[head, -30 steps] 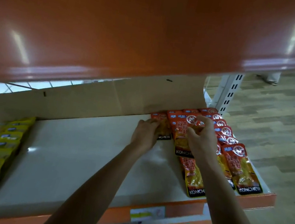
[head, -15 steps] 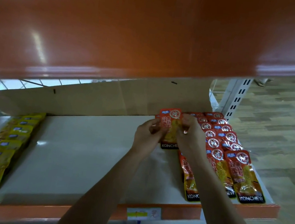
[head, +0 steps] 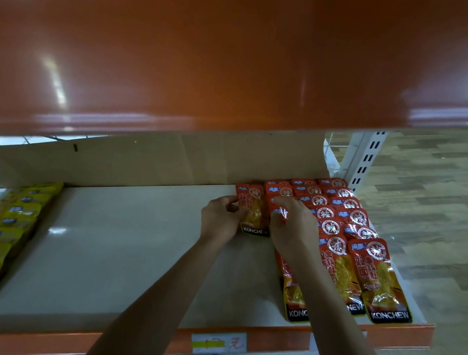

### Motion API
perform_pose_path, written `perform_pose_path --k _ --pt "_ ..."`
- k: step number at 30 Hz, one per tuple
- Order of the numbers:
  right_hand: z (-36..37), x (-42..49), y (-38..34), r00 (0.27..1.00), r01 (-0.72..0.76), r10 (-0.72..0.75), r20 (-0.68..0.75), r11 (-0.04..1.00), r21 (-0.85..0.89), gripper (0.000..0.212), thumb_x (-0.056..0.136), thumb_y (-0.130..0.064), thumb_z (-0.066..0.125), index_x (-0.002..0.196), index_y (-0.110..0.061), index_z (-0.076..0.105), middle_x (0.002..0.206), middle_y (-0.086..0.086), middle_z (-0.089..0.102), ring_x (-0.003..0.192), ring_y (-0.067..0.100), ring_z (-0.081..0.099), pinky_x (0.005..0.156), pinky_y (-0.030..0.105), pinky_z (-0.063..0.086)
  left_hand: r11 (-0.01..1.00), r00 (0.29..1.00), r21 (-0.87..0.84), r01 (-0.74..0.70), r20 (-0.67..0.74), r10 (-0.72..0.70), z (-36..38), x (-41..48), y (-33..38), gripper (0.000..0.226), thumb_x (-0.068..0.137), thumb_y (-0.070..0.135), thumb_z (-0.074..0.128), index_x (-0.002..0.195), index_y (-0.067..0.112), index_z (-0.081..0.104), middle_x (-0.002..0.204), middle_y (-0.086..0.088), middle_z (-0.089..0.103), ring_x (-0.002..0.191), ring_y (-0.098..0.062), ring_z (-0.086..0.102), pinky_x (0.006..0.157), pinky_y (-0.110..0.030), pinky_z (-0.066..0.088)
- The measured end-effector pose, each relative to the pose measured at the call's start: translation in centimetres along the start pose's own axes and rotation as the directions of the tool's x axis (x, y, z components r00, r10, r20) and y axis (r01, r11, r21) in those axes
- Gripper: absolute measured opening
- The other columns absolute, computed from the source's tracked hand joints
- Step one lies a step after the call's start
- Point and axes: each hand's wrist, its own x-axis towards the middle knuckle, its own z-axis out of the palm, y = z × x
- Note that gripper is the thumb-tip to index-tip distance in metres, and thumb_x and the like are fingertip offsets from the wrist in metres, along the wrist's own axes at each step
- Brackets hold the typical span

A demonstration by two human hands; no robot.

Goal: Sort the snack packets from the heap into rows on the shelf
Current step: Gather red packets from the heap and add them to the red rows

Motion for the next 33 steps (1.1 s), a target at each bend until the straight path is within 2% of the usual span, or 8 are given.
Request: perform_pose_path --k 6,9,12,16,19,22,25,33 --pt "0.7 0.0 0.1 0.999 0.03 -0.026 0.037 0.994 -0.106 0.038 0.092 -0.013 0.052 0.13 -0.015 0.055 0.13 0.004 0.056 0.121 0.023 0.046 0.099 0.029 0.035 0.986 0.997 0.155 -0.058 -0.041 0.065 0.2 0.2 0.2 0.046 0.085 0.034 0.068 0.127 0.014 0.061 0.103 -0.006 0.073 0.099 -0.018 0.067 0.087 -0.027 0.05" --pt "1.0 0.0 0.2 0.998 0.045 -0.039 0.044 0.989 -0.144 0.038 0.091 -0.015 0.052 0.13 -0.016 0.056 0.126 0.005 0.057 0.117 0.023 0.046 0.096 0.028 0.035 0.966 0.995 0.248 -0.08 -0.038 0.092 0.2 0.3 0.3 0.049 0.087 0.035 0.067 0.132 0.018 0.056 0.102 -0.004 0.073 0.1 -0.017 0.065 0.079 -0.021 0.041" --pt "1.1 -0.2 0.1 0.998 0.051 -0.047 0.03 0.988 -0.143 0.037 0.092 -0.015 0.052 0.128 -0.015 0.057 0.124 0.005 0.058 0.115 0.023 0.047 0.094 0.029 0.035 0.919 0.984 0.361 -0.158 -0.015 0.175 0.2 0.4 0.2 0.05 0.091 0.038 0.061 0.137 0.025 0.05 0.104 -0.003 0.07 0.097 -0.018 0.065 0.081 -0.025 0.045" --pt "1.2 -0.3 0.0 0.998 0.055 -0.051 0.032 0.986 -0.155 0.037 0.091 -0.016 0.052 0.128 -0.015 0.057 0.125 0.005 0.057 0.116 0.023 0.046 0.093 0.029 0.035 0.814 0.978 0.546 -0.197 0.052 0.202 0.5 0.5 -0.3 0.047 0.096 0.044 0.048 0.138 0.024 0.047 0.124 -0.009 0.052 0.11 -0.026 0.055 0.084 -0.035 0.047" --pt "1.0 -0.5 0.0 0.998 0.063 -0.058 0.032 0.985 -0.16 0.037 0.09 -0.015 0.052 0.127 -0.015 0.057 0.126 0.004 0.057 0.115 0.023 0.045 0.093 0.028 0.034 0.691 0.934 0.642 -0.333 0.122 0.337 0.9 0.8 -0.5 0.05 0.096 0.045 0.046 0.141 0.024 0.041 0.149 -0.002 0.031 0.131 -0.025 0.033 0.097 -0.039 0.04" --pt "0.8 -0.6 -0.2 0.996 0.086 -0.084 0.016 0.981 -0.173 0.035 0.09 -0.013 0.051 0.124 -0.015 0.059 0.123 0.005 0.058 0.114 0.023 0.046 0.093 0.029 0.034 0.608 0.89 0.655 -0.45 0.267 0.37 1.1 1.3 -0.5 0.05 0.1 0.043 0.038 0.146 0.026 0.031 0.157 0.003 0.02 0.142 -0.021 0.018 0.108 -0.04 0.029" --pt "0.8 -0.6 -1.0 0.99 0.144 -0.138 0.041 0.963 -0.229 0.035 0.088 -0.004 0.048 0.119 -0.013 0.062 0.119 0.006 0.061 0.11 0.024 0.048 0.091 0.03 0.036 0.636 0.885 0.616 -0.465 0.311 0.347 0.7 1.6 -0.8 0.051 0.1 0.043 0.036 0.149 0.028 0.028 0.157 0.004 0.023 0.142 -0.02 0.021 0.108 -0.041 0.029" --pt "2.4 -0.8 -3.3 0.933 0.226 -0.126 0.336 0.934 -0.276 0.026 0.091 0.001 0.048 0.113 -0.004 0.061 0.116 0.011 0.063 0.101 0.024 0.061 0.08 0.025 0.044 0.618 0.849 0.586 -0.525 0.416 0.327 -0.6 3.4 -0.5 0.066 0.088 0.044 0.062 0.147 0.031 0.034 0.154 0.004 0.033 0.139 -0.023 0.03 0.113 -0.042 0.032"
